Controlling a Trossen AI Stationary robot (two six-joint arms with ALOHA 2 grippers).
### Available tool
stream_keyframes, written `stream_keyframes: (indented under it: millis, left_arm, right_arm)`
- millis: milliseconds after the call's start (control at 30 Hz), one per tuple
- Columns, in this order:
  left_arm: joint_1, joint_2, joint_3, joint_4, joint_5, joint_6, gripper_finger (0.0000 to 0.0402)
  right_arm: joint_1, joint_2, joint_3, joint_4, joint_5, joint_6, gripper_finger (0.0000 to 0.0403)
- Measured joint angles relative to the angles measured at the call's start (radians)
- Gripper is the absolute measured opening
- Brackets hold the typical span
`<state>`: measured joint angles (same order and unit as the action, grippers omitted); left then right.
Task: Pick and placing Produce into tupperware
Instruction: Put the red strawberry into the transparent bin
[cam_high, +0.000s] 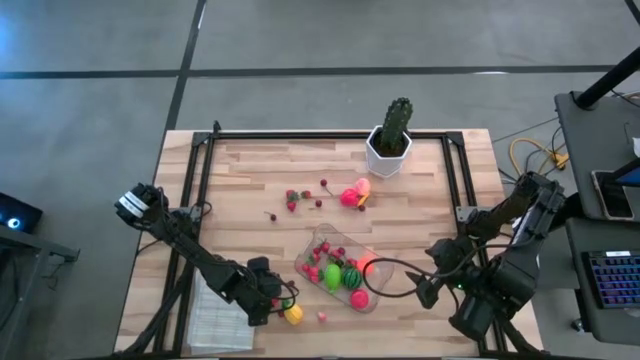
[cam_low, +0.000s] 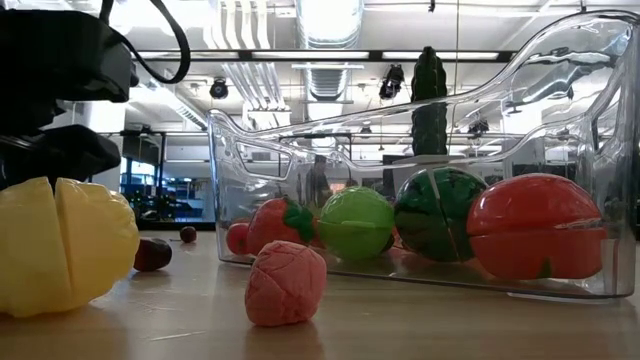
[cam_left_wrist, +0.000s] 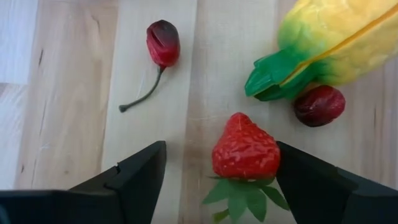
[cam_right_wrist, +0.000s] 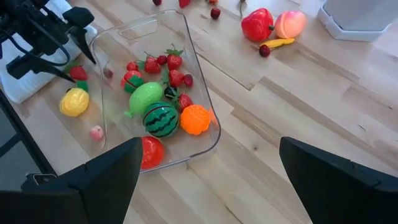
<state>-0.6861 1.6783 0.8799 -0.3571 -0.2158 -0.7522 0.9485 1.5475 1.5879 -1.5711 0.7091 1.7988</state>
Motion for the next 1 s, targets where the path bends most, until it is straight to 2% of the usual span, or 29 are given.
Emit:
stream_keyframes:
  millis: [367, 567, 867, 1000]
  left_arm:
    - [0.000, 0.000, 0.005, 0.014, 0.001, 0.003, 0.0173]
    - [0.000, -0.020, 0.015, 0.008, 0.000, 0.001, 0.0132]
    - [0.003, -0.178, 0.026, -0.036, -0.003, 0.000, 0.0132]
    - [0.015, -0.273, 0.039, -0.089, -0.048, 0.005, 0.0134]
  right_arm:
    - [0.000, 0.000, 0.000, 0.000, 0.000, 0.000, 0.0370]
    - [0.000, 0.000, 0.000, 0.000, 0.000, -0.001, 0.0370]
    - [0.000, 0.000, 0.000, 0.000, -0.001, -0.006, 0.0370]
    - [0.000, -0.011, 0.000, 0.000, -0.012, -0.125, 0.0370]
